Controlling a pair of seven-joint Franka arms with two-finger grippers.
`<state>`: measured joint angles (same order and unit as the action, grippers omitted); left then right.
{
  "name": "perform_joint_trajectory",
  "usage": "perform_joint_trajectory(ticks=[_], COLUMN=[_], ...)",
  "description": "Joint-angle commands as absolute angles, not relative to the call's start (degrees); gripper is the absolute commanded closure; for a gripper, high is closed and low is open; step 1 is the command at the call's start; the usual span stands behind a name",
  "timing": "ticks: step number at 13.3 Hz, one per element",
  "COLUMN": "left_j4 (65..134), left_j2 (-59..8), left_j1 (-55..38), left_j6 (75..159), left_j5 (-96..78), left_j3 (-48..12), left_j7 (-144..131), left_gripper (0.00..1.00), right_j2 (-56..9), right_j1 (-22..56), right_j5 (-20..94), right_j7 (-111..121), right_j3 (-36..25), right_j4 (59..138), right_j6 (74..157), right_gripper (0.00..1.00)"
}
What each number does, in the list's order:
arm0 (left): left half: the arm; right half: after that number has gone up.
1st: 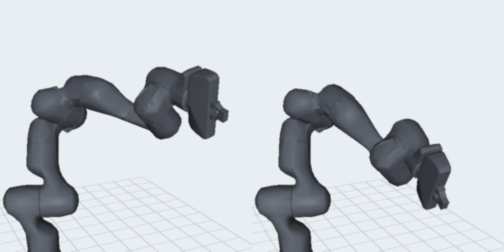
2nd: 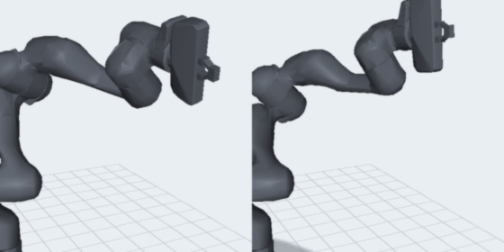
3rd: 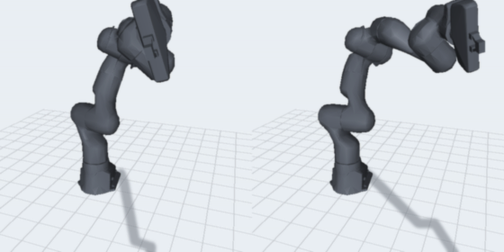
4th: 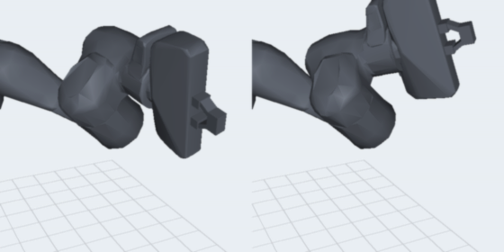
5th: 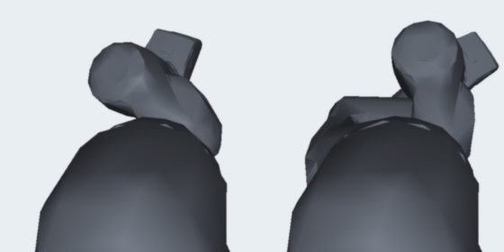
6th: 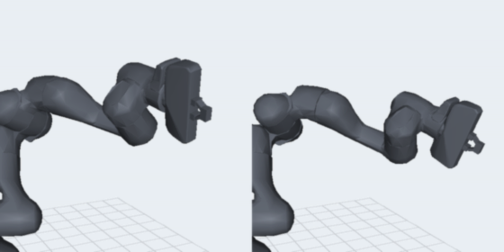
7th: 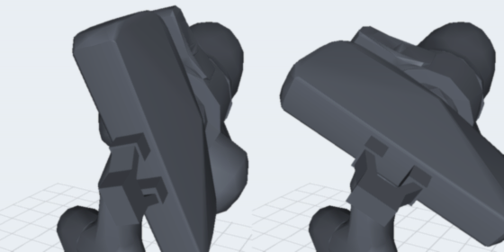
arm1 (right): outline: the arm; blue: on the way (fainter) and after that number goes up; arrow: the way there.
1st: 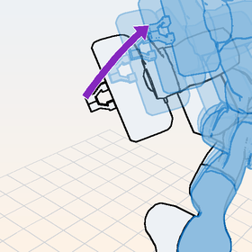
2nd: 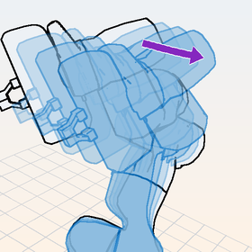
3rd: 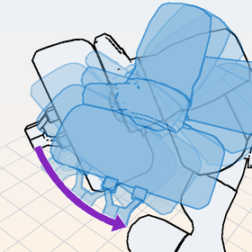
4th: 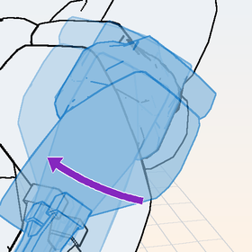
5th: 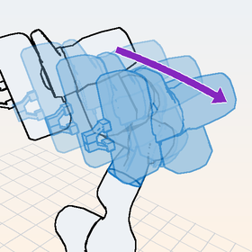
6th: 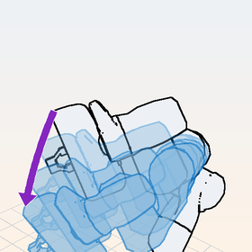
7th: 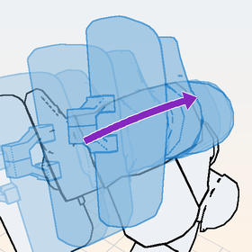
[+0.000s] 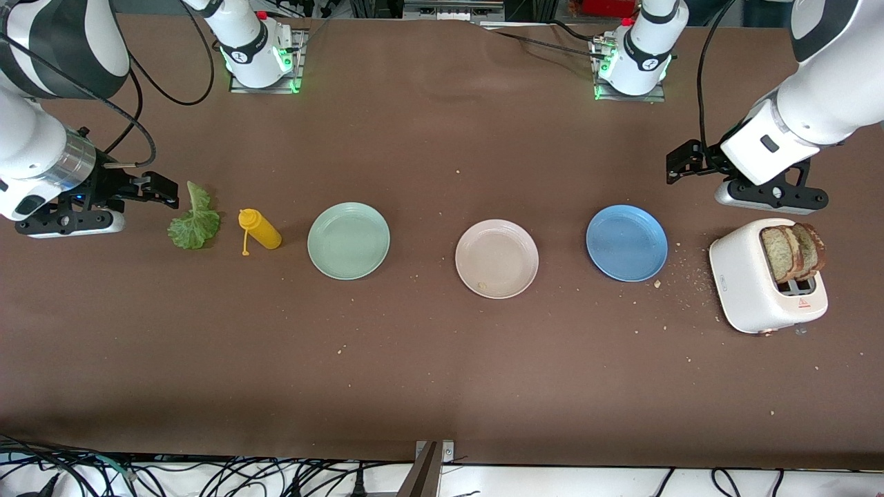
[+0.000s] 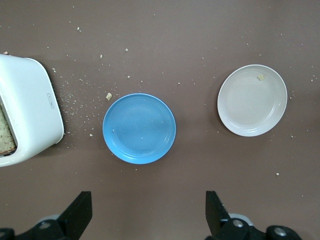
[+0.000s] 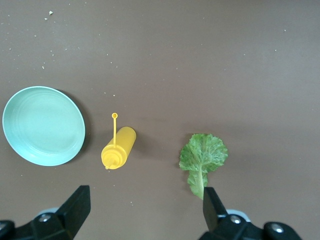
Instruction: Make sandwich in beige plate with both arms
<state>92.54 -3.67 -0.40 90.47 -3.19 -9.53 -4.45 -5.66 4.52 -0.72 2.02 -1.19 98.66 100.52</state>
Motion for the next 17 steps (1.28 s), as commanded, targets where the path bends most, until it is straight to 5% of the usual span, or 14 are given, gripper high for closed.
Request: perform_joint_trajectory(ticks=[1,17], left_j4=[92.11,91.14], left_j2=[-3.52,-3.87], left_j1=[-0.53,-0.62], left_j6=[89.39,89.21], left_j5=[-2.72,-2.72], left_j3=[-9.41,-9.41], left_j7=[-3.25,-2.9], left_gripper=[0.0,0.0], right_j2=[-5.71,-5.71], right_j1=[4.04,3.96], right_j5=[-0.88,-0.88], right_j7=[1.58,1.49], right_j3=[-0.88,-0.97], right_j4=[98.09,98.09], right_j6=[100.11,100.2], right_gripper=[0.0,0.0])
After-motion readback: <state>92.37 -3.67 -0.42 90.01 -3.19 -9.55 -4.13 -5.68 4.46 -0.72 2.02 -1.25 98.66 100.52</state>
